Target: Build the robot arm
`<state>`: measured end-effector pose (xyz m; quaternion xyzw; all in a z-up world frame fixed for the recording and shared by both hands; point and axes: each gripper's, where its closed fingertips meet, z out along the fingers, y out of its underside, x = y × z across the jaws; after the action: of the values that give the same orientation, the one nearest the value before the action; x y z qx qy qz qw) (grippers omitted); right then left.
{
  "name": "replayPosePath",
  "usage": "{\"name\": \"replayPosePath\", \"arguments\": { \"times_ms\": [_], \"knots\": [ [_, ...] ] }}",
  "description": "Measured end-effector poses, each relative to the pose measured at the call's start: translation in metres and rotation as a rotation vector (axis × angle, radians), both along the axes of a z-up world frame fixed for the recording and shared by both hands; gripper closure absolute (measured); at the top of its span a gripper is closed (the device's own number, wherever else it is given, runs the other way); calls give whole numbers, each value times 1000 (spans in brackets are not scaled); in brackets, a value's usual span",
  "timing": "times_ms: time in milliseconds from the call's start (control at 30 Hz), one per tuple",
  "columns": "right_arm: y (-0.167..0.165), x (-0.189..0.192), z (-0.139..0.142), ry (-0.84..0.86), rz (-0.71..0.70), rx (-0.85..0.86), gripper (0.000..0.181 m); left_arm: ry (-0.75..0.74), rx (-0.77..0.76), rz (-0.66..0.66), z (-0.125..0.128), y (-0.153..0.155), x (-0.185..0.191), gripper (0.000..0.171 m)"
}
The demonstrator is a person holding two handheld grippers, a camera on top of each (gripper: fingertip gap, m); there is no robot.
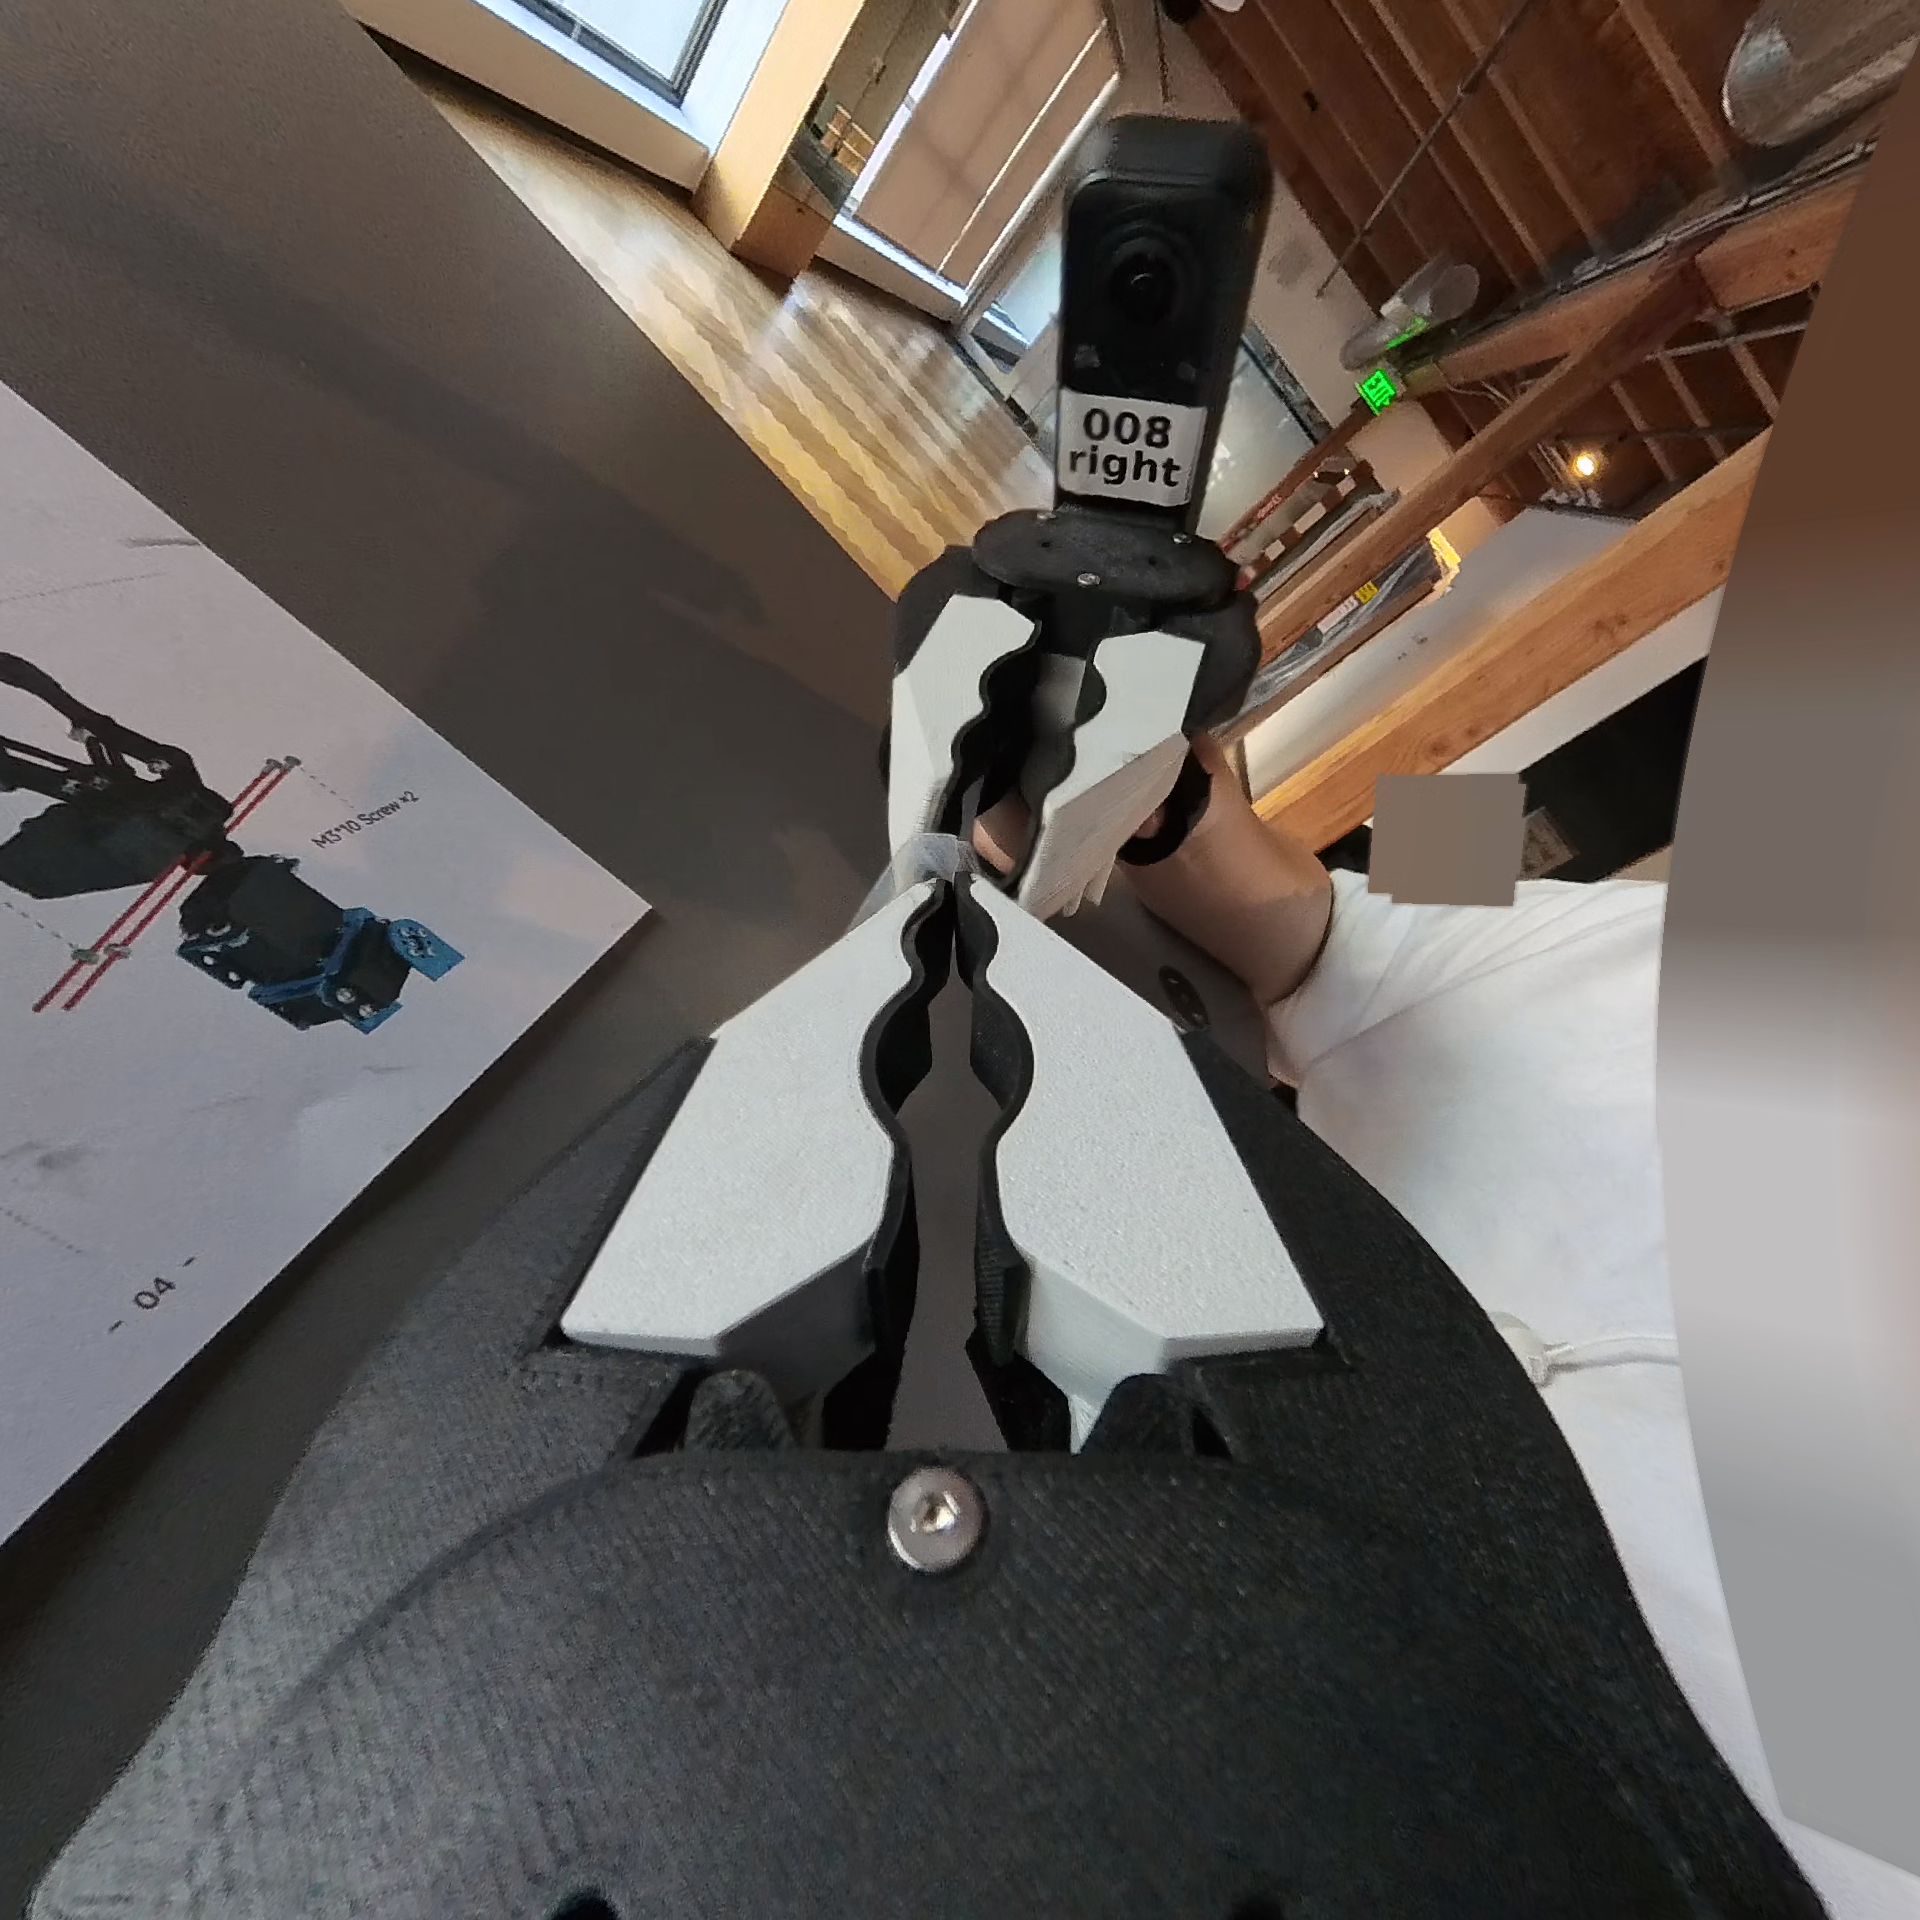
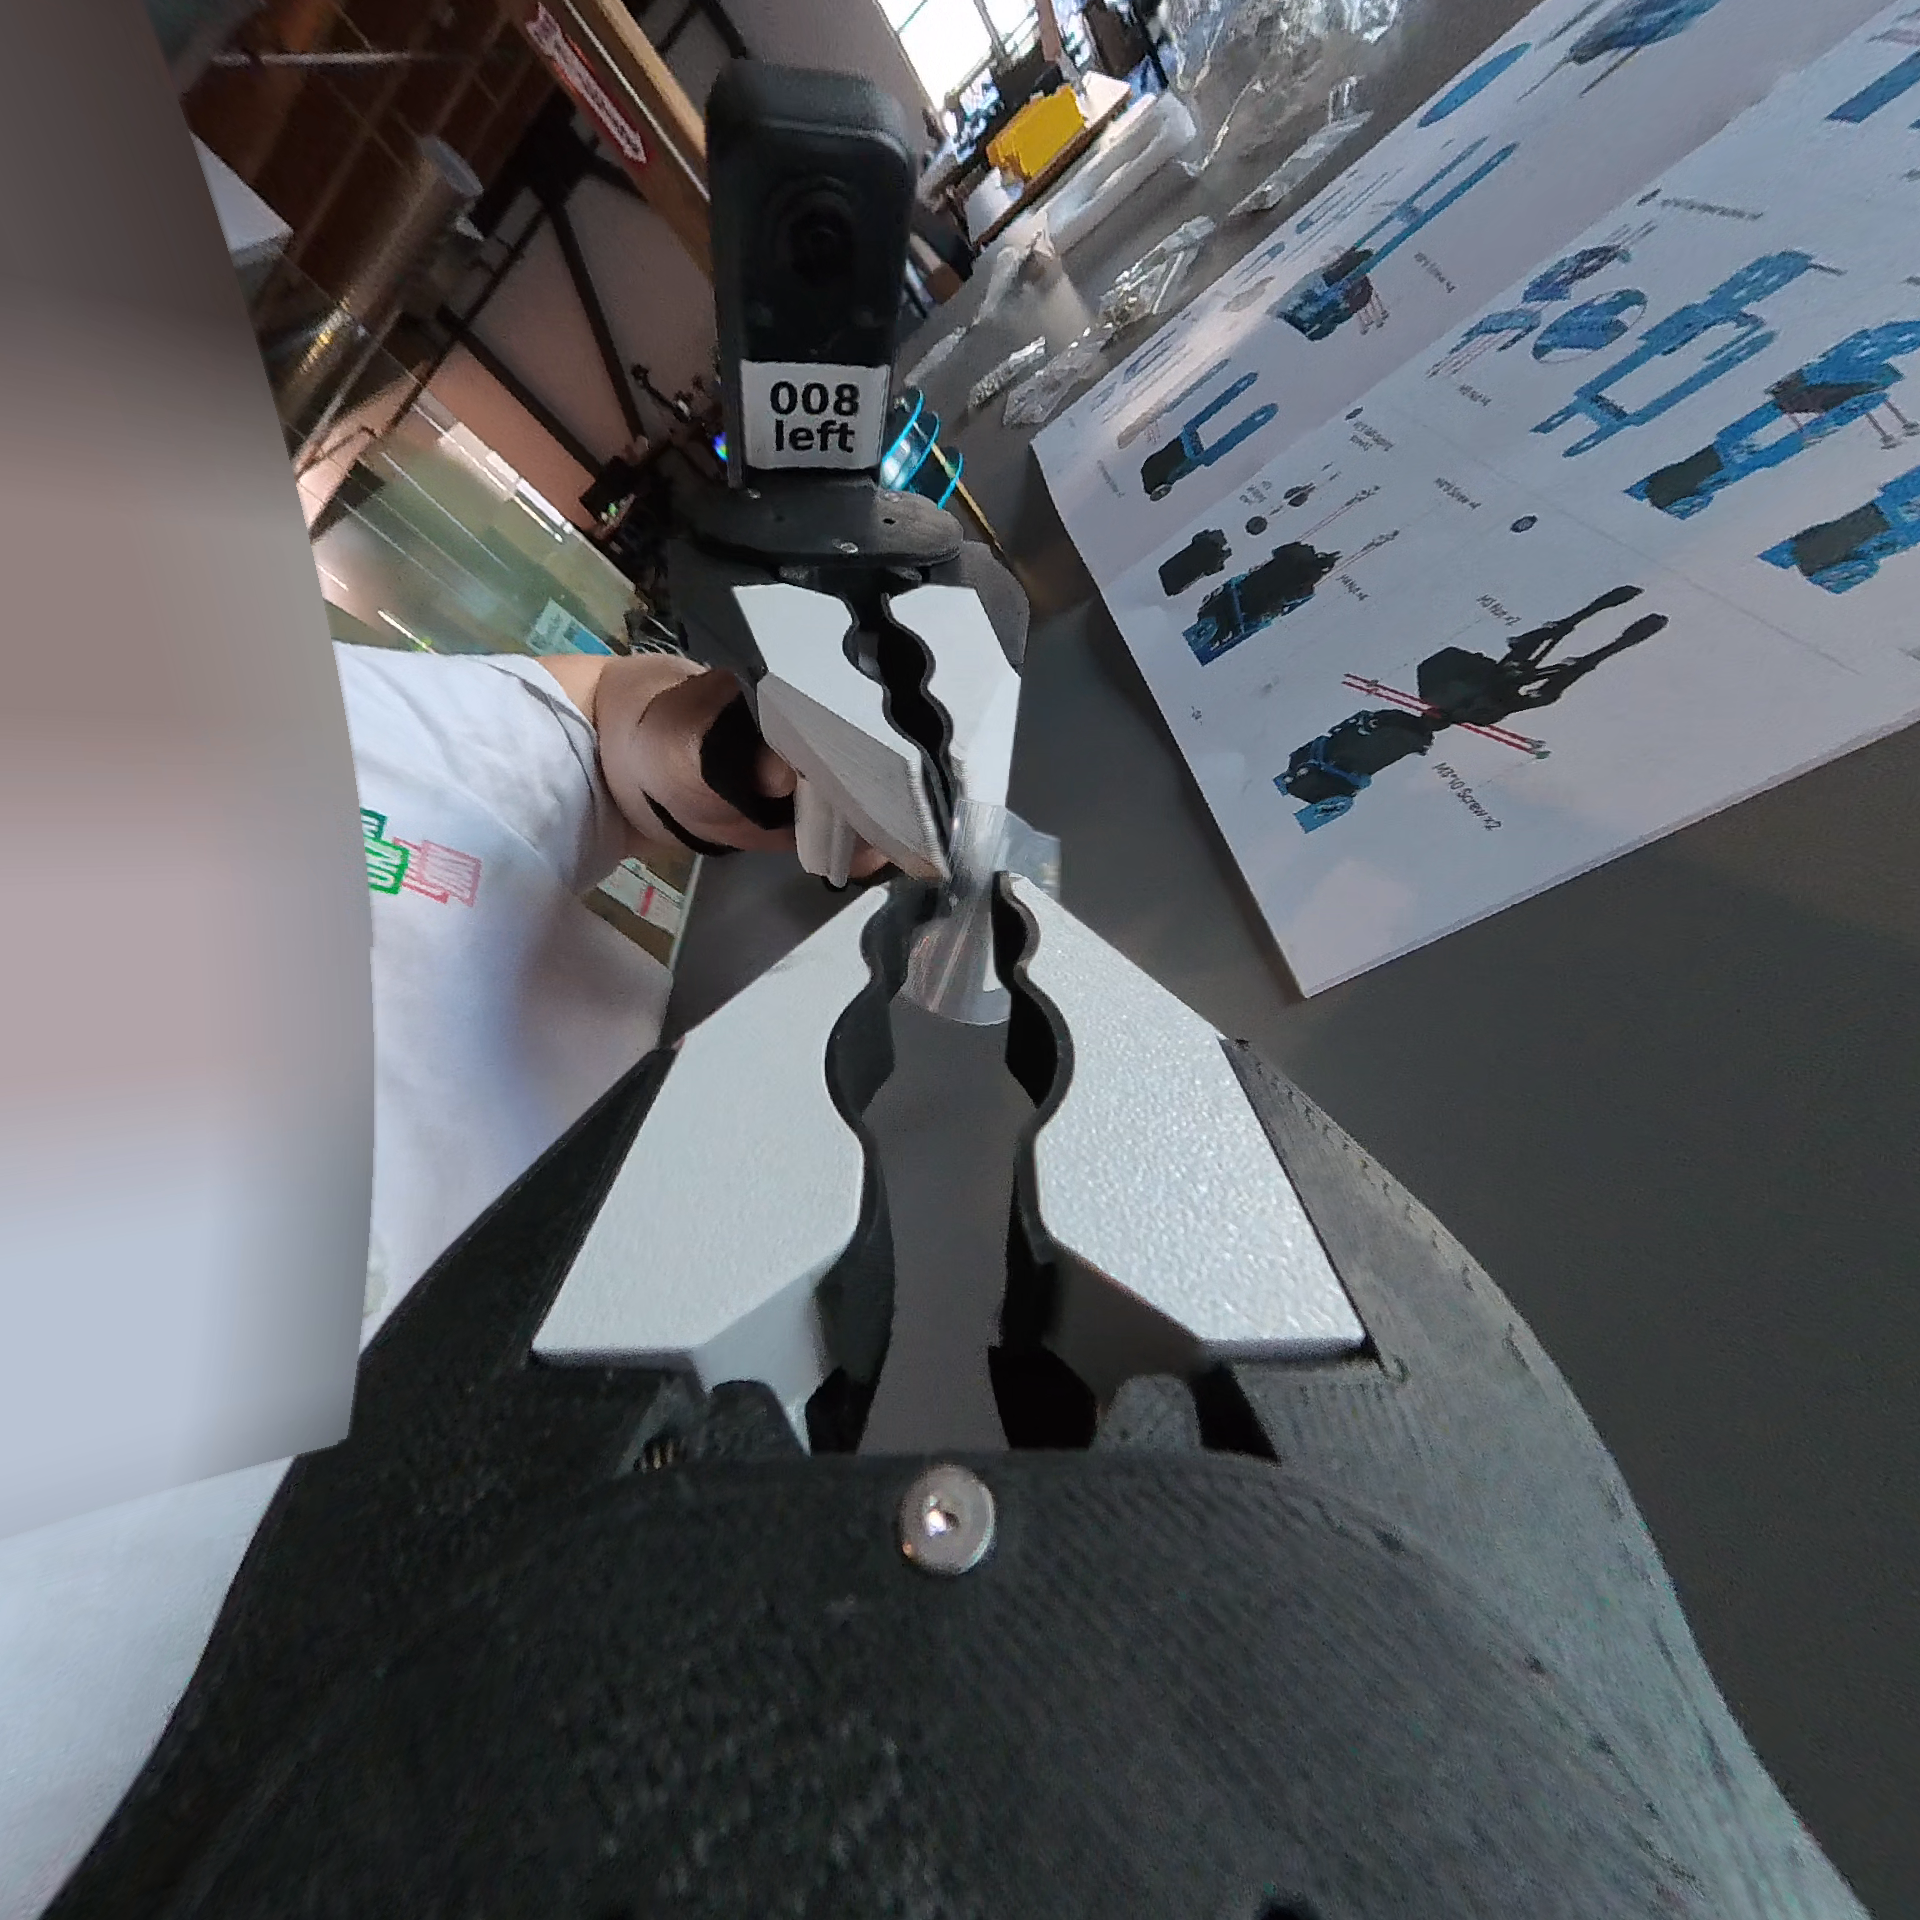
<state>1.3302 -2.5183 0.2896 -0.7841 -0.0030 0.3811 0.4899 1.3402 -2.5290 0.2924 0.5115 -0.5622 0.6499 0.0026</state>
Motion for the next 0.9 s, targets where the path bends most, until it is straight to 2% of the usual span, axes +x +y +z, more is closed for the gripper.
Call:
{"name": "replayPosePath", "arguments": {
  "times_ms": [100,200,333,467,500,533,567,633,700,900],
  "knots": [
    [1,4,-2,-34,-25,-6,172,10,6,9,-3,2,1,171],
    [-1,8,-2,2,-24,-13,181,5,4,-1,-1,1,0,171],
    [-1,7,-3,-24,-23,-9,181,-8,31,3,-1,0,0,171],
    [3,9,0,-68,-61,17,181,-15,-16,18,3,3,2,171],
    [4,11,1,-79,-78,25,181,-15,-35,24,4,3,3,163],
    [5,12,5,-72,-81,43,181,7,-30,54,0,5,6,135],
    [5,10,9,-41,-82,57,181,29,-10,67,-5,5,8,123],
    [6,7,13,-28,-89,72,181,29,20,48,-8,-1,7,129],
    [9,8,9,-73,-112,69,181,-4,52,48,-5,-3,5,151],
    [10,14,11,-93,-145,80,181,-62,181,124,-3,10,9,156]
  ]
}}
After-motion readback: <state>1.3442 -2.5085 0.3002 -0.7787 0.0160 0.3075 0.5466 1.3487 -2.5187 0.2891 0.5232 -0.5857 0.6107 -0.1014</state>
